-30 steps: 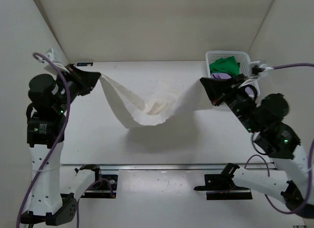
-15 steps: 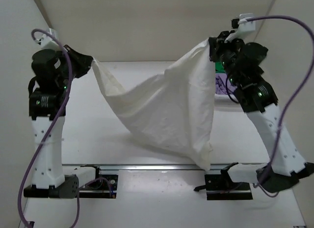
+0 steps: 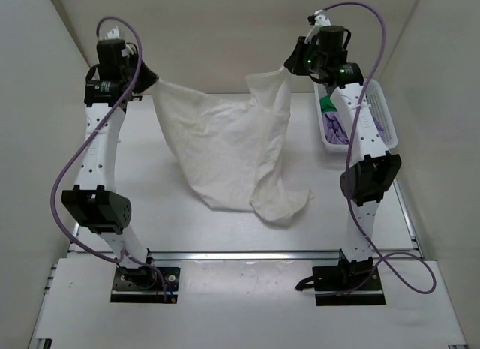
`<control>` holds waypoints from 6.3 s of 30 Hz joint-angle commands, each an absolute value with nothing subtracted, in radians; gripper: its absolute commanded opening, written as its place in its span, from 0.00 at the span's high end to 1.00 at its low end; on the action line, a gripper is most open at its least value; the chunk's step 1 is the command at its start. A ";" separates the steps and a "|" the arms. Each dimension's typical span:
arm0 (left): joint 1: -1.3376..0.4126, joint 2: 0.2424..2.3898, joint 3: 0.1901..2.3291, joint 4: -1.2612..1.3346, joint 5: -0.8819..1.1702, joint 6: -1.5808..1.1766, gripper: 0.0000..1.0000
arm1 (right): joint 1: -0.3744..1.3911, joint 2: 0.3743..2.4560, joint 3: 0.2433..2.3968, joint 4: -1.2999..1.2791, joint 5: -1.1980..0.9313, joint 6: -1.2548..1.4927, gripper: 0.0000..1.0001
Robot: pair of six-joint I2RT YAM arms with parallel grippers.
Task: Fold and stack the t-shirts
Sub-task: Flatten out the tshirt, then grap the side of the flattened tshirt closest away from the robot with both arms, then fold the flattened tshirt in 1/3 of the way
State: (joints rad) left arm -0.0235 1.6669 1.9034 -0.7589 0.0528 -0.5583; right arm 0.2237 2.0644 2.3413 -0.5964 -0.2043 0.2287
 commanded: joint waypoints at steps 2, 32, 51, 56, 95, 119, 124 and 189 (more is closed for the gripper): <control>0.046 1.673 2.320 -0.784 0.074 -0.569 1.00 | 0.146 1.957 2.571 -0.593 -0.322 0.293 1.00; 0.072 0.772 0.689 -0.452 0.031 -0.539 1.00 | 0.183 1.011 0.886 -0.494 -0.267 0.230 1.00; 0.035 0.649 0.600 -0.675 -0.018 -0.607 1.00 | 0.172 0.862 0.759 -0.540 -0.255 0.330 1.00; 0.092 0.722 0.623 -0.603 -0.029 -0.621 1.00 | 0.156 1.093 0.920 -0.462 -0.242 0.316 1.00; 0.180 1.169 0.781 -0.457 -0.204 -0.551 0.27 | 0.167 2.257 2.189 -0.620 -0.258 0.247 0.64; 0.184 0.905 0.368 -0.361 0.072 -0.719 0.43 | 0.011 1.225 0.548 0.231 -0.311 0.639 0.56; 0.189 0.969 0.308 -0.315 0.090 -0.736 0.40 | -0.021 1.325 0.462 0.370 -0.278 0.727 0.52; -0.095 0.942 0.647 -0.388 0.025 -0.571 0.91 | 0.176 0.892 0.407 -0.047 -0.052 0.606 0.92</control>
State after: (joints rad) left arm 0.0368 1.0031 0.6174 -0.4675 0.0036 -0.5423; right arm 0.0322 0.7612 0.2638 -0.0273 -0.0158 0.7612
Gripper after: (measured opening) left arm 0.116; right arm 0.129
